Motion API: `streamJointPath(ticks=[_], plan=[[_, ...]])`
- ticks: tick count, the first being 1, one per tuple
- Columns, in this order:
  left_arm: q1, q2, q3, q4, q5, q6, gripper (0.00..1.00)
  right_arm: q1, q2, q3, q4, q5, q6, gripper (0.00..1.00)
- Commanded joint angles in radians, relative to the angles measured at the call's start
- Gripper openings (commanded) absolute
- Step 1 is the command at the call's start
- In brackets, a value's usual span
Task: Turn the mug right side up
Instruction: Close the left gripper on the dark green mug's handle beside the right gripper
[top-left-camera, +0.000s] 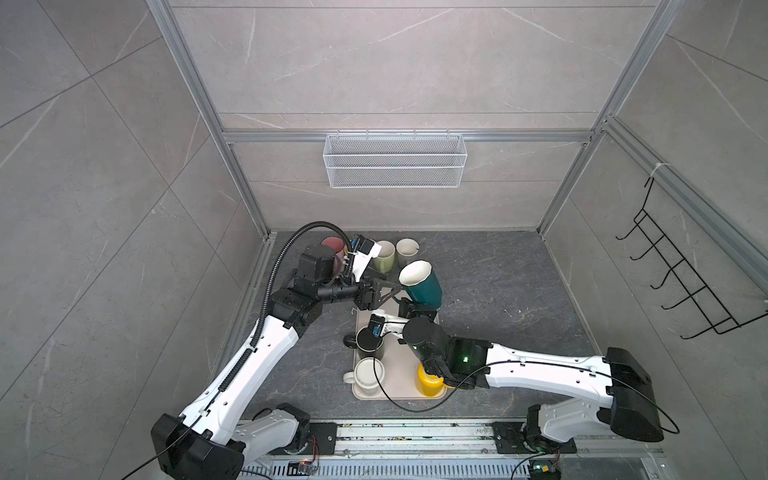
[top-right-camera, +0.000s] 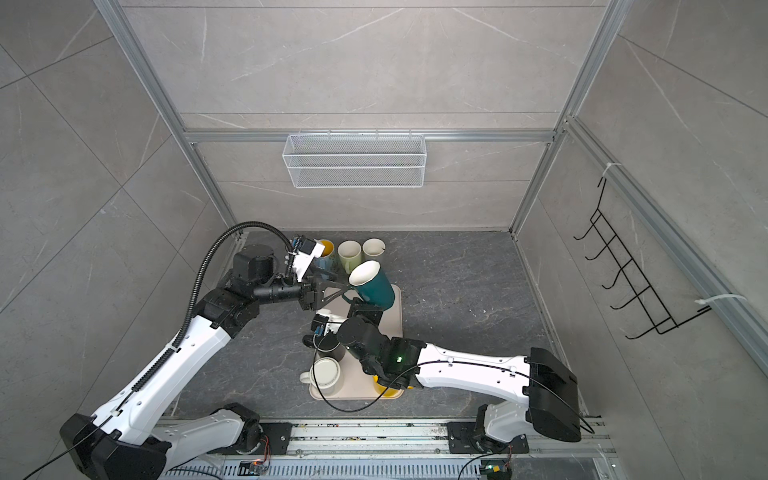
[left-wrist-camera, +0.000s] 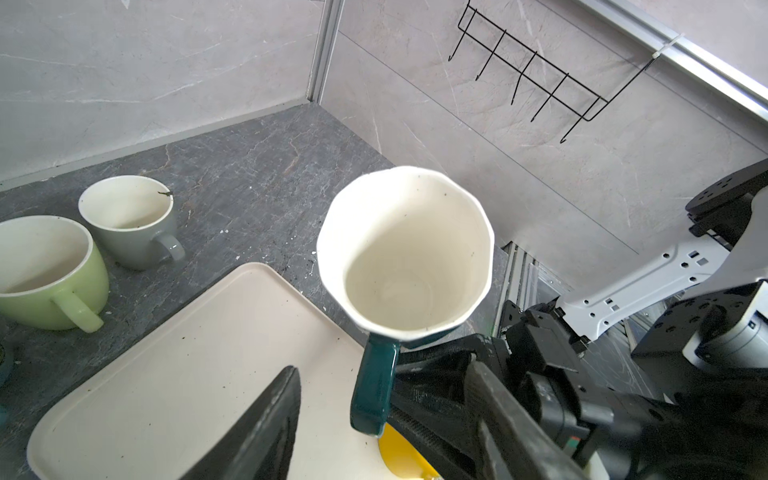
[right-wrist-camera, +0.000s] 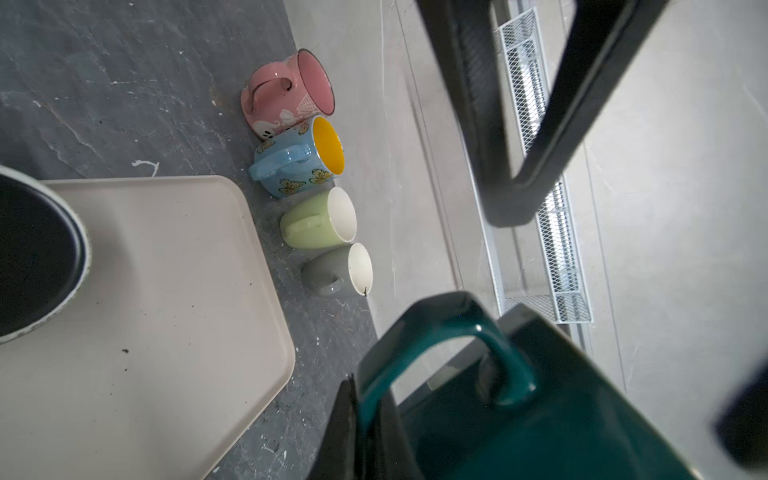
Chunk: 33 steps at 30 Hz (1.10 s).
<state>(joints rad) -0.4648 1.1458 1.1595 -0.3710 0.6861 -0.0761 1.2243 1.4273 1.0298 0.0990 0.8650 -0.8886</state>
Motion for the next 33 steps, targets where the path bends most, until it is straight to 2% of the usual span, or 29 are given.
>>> streamJointPath(ticks=[1, 24, 33], plan=[[-0.003, -0.029, 0.025, -0.039, 0.013, 0.046, 0.63, 0.007, -0.010, 0.006, 0.171, 0.051, -0.087, 0.00], [-0.032, 0.022, 0.025, -0.089, 0.005, 0.068, 0.50, 0.010, 0.004, 0.012, 0.310, 0.027, -0.147, 0.00], [-0.032, 0.027, 0.008, -0.087, 0.000, 0.055, 0.39, 0.009, 0.007, 0.006, 0.348, 0.029, -0.157, 0.00]])
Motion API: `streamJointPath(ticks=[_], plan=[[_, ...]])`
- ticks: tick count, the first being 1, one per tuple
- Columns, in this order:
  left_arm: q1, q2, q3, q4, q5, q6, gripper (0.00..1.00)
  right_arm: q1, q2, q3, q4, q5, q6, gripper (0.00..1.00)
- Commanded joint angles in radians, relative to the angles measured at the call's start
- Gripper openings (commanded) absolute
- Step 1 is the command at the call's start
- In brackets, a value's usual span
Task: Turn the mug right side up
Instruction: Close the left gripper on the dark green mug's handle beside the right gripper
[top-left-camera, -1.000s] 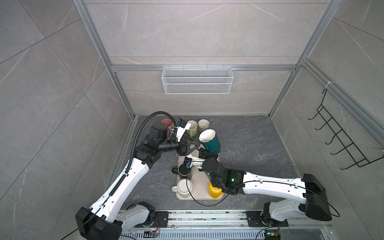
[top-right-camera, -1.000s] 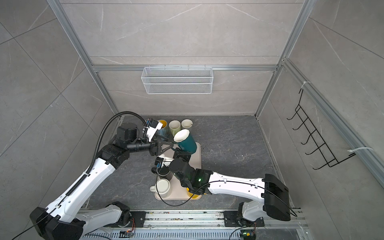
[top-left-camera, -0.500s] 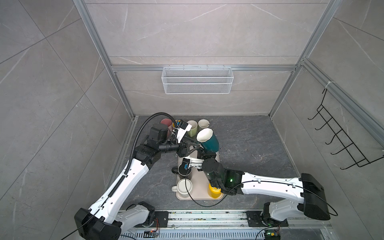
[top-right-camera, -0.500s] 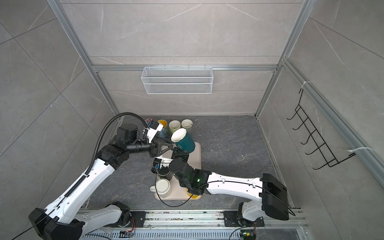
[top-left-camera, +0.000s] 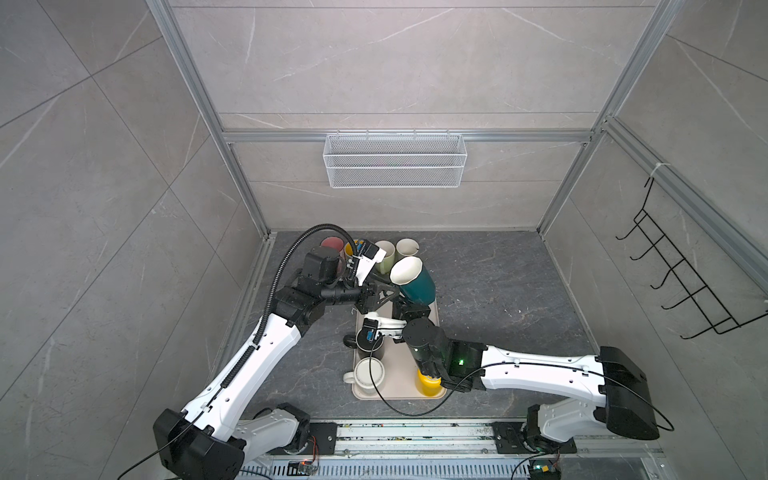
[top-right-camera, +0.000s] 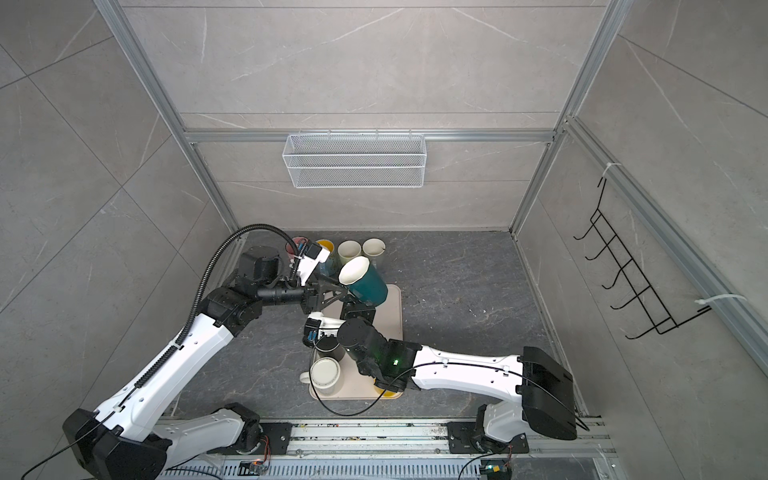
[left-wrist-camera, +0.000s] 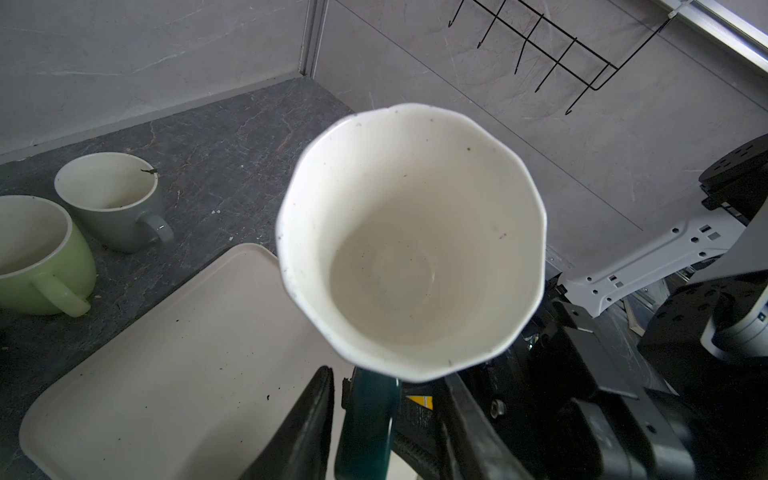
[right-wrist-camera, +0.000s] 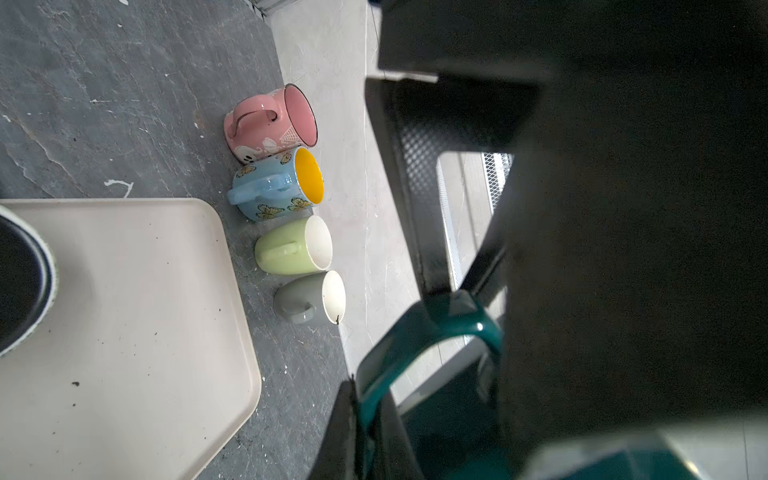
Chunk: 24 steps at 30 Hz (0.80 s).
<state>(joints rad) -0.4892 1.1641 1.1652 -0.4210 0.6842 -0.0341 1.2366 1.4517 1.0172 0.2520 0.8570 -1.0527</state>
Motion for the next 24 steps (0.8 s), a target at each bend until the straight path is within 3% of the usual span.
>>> streamJointPath(ticks=[1, 12, 21, 24], plan=[[-0.008, 0.010, 0.000, -0.036, 0.001, 0.010, 0.38, -0.002, -0.016, 0.018, 0.201, 0.037, 0.004, 0.00], [-0.016, 0.017, -0.019, -0.036, 0.006, -0.003, 0.25, -0.002, -0.015, 0.017, 0.237, 0.035, -0.008, 0.00], [-0.020, 0.014, -0.026, -0.027, 0.009, -0.006, 0.00, -0.003, 0.001, 0.020, 0.239, 0.037, -0.001, 0.00], [-0.021, 0.009, -0.035, -0.012, 0.004, -0.018, 0.00, -0.001, 0.009, 0.023, 0.233, 0.045, 0.012, 0.00]])
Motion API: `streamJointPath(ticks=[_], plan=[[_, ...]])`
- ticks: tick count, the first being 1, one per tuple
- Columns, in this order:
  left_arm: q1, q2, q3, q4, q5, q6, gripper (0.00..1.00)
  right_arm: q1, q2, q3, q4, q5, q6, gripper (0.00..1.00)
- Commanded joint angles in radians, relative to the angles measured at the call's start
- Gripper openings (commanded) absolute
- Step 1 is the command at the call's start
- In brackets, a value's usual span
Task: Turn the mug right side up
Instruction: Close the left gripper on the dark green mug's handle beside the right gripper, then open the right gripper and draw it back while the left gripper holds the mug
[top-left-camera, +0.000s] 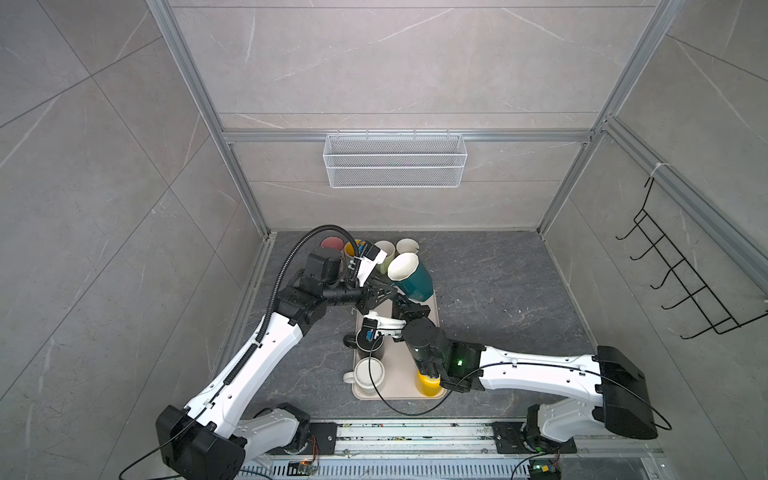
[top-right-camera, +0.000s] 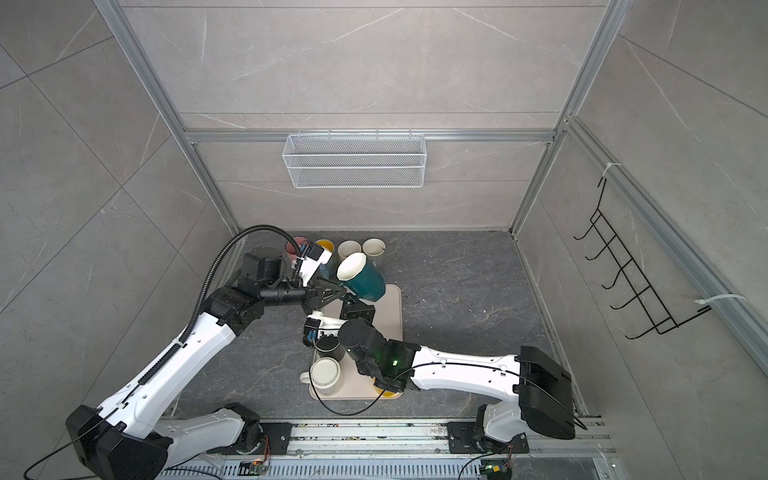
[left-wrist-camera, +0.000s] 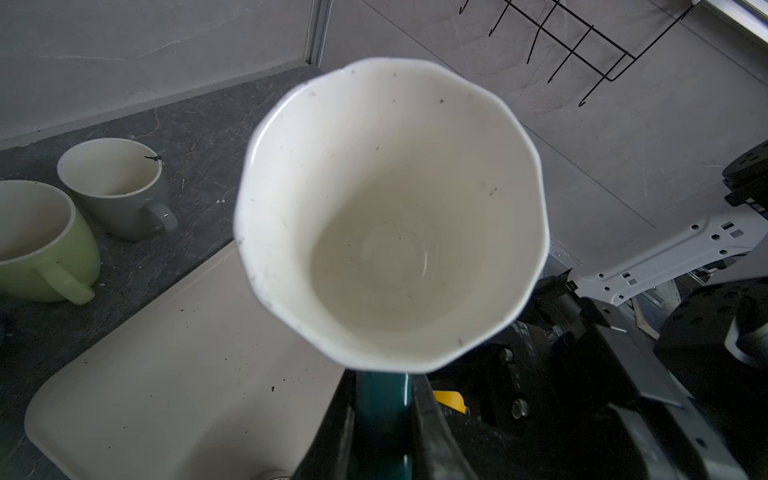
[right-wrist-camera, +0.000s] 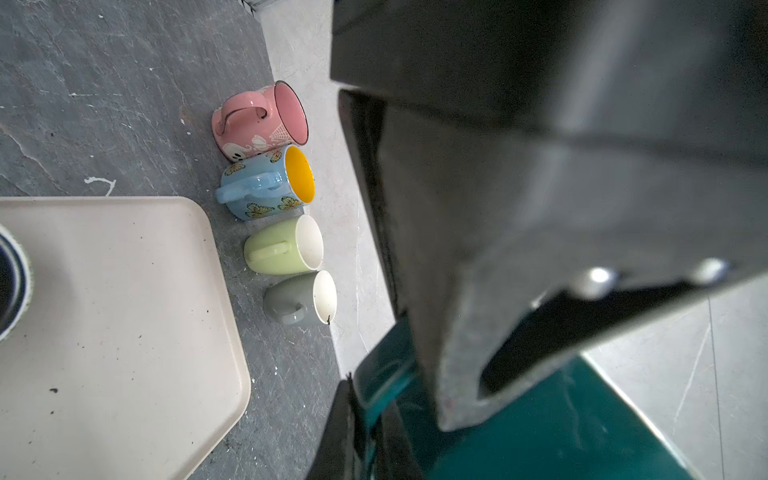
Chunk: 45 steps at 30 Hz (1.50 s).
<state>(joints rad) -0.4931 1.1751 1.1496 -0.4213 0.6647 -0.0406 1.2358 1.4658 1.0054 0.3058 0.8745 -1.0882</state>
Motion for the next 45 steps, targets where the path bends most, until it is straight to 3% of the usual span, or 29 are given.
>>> streamJointPath(ticks=[1, 4, 14, 19, 24, 31, 38, 45], plan=[[-0.017, -0.005, -0.023, -0.002, 0.016, -0.019, 0.00, -0.001, -0.003, 0.037, 0.175, 0.030, 0.056, 0.00], [-0.018, -0.025, -0.044, 0.045, -0.046, -0.051, 0.00, -0.001, -0.004, 0.039, 0.152, 0.040, 0.098, 0.00], [-0.017, -0.093, -0.090, 0.136, -0.158, -0.117, 0.00, -0.002, -0.049, 0.039, 0.014, 0.035, 0.313, 0.44], [-0.017, -0.129, -0.113, 0.165, -0.217, -0.136, 0.00, -0.004, -0.058, 0.047, -0.058, 0.032, 0.432, 0.57], [-0.016, -0.159, -0.122, 0.172, -0.313, -0.144, 0.00, -0.027, -0.102, 0.052, -0.180, -0.015, 0.633, 0.65], [-0.017, -0.171, -0.127, 0.190, -0.356, -0.151, 0.00, -0.249, -0.235, 0.043, -0.455, -0.315, 1.088, 0.72], [-0.017, -0.143, -0.124, 0.228, -0.373, -0.169, 0.00, -0.416, -0.266, -0.003, -0.564, -0.593, 1.329, 0.77], [-0.017, -0.117, -0.099, 0.228, -0.385, -0.169, 0.00, -0.581, -0.230, -0.099, -0.496, -0.947, 1.522, 0.79]])
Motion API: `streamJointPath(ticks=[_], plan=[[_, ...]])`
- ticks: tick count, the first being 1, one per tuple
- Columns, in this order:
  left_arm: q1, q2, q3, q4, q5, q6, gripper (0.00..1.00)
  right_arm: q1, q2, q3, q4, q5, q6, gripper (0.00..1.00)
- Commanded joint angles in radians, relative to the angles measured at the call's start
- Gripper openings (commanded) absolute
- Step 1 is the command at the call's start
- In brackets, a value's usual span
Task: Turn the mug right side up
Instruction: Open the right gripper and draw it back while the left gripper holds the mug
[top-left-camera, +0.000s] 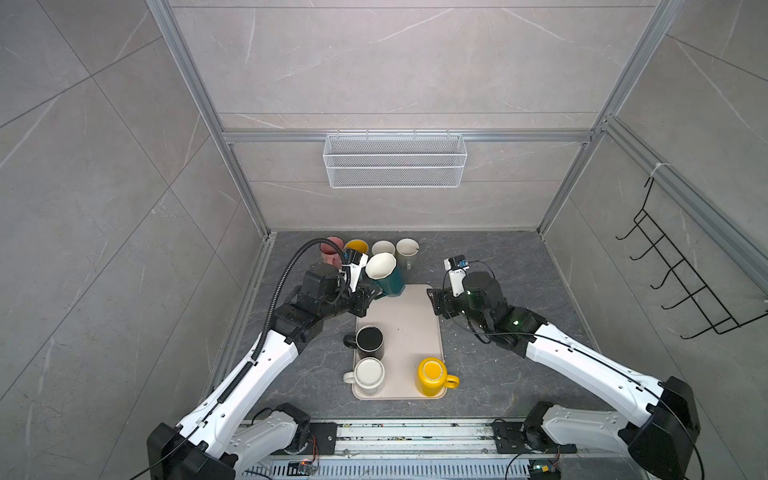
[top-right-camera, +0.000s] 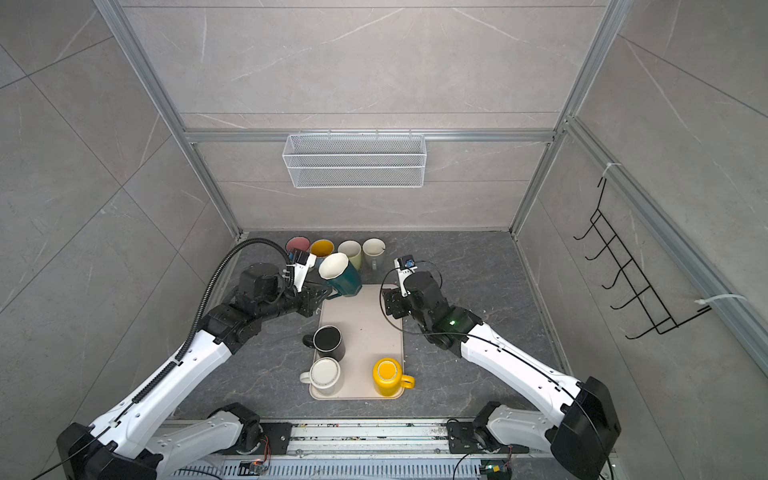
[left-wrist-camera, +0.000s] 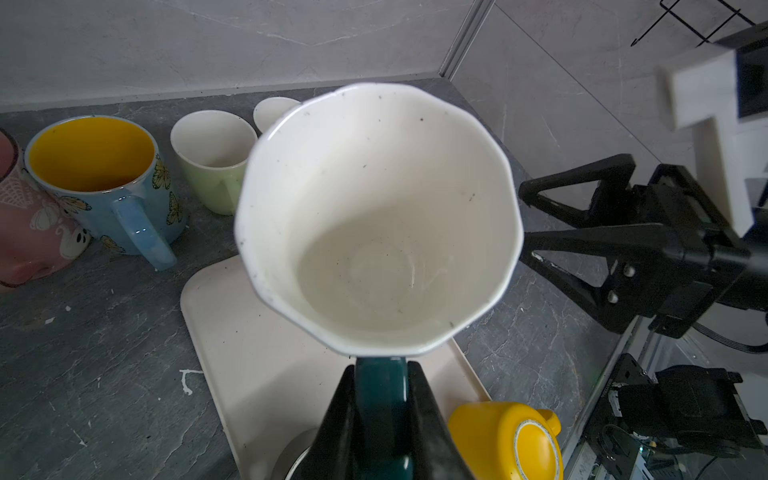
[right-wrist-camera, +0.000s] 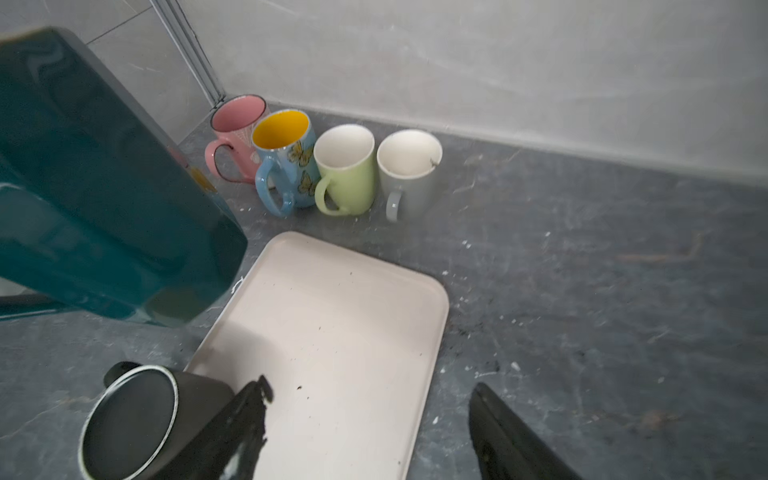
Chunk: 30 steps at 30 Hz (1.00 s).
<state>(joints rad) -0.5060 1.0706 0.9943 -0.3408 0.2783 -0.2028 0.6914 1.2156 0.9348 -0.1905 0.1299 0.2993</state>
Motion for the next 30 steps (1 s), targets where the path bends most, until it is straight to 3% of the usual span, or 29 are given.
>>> streamJointPath(ticks=[1, 7, 14, 20, 30], plan=[[-0.004, -0.013, 0.056, 0.149, 0.002, -0.009, 0.00, -0.062, 0.026, -0.041, 0.012, -0.237, 0.156, 0.79], [-0.005, 0.003, 0.058, 0.170, 0.014, -0.024, 0.00, -0.188, 0.030, -0.158, 0.098, -0.391, 0.258, 0.79], [-0.023, 0.070, 0.099, 0.191, 0.033, -0.035, 0.00, -0.315, -0.040, -0.275, 0.125, -0.464, 0.301, 0.80], [-0.070, 0.148, 0.153, 0.203, 0.015, -0.017, 0.00, -0.475, -0.034, -0.377, 0.235, -0.639, 0.386, 0.81], [-0.132, 0.335, 0.273, 0.255, 0.000, -0.021, 0.00, -0.654, 0.021, -0.441, 0.375, -0.804, 0.460, 0.82]])
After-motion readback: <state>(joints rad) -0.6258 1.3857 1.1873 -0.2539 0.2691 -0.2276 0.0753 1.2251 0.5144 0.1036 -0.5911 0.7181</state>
